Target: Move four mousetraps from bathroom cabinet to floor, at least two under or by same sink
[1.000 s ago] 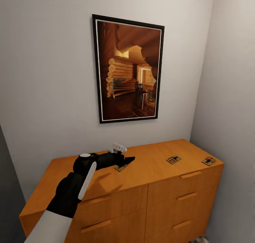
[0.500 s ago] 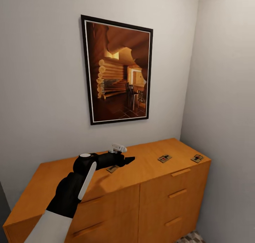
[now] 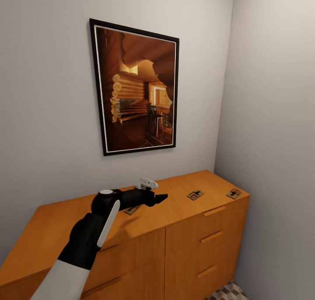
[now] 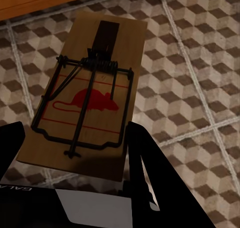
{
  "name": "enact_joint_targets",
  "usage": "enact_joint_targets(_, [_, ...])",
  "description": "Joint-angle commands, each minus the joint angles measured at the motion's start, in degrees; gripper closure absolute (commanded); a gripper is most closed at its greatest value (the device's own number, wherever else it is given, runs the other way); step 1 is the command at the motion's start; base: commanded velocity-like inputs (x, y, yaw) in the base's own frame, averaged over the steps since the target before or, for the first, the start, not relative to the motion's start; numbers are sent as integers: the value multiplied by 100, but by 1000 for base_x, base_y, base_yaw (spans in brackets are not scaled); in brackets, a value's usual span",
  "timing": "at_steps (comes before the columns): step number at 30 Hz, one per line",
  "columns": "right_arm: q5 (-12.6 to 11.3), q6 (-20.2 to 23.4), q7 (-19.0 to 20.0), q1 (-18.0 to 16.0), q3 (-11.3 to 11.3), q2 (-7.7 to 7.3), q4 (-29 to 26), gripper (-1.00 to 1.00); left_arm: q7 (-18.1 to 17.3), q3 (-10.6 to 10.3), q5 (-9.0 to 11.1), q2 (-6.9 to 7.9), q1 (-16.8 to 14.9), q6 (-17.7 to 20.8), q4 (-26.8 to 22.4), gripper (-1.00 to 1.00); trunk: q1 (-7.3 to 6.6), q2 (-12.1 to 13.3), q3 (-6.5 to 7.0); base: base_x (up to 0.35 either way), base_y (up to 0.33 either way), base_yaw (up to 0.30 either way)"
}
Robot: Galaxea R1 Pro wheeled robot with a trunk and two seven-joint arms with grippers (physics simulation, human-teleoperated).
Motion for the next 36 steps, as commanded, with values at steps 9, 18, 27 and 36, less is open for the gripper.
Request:
enact_joint_targets(9, [21, -16, -22, -4, 22, 0, 4, 100, 16, -57, 50, -2, -5, 49, -11, -100, 0, -4, -5, 0, 0, -10])
enact_joint_targets(18, [21, -17, -22, -4, 22, 0, 5, 100, 14, -64, 48, -2, -4, 48, -12, -100, 0, -4, -5, 0, 0, 0])
enact_joint_targets(27, [21, -18, -22, -4, 22, 0, 8, 100, 16, -61, 46, 2, -4, 46, -18, -100, 0, -4, -5, 0, 0, 0])
enact_joint_targets(36, [21, -16, -22, -4, 22, 8, 11, 100, 16, -67, 45, 2, -4, 54, -15, -100, 0, -4, -5, 104, 172, 0])
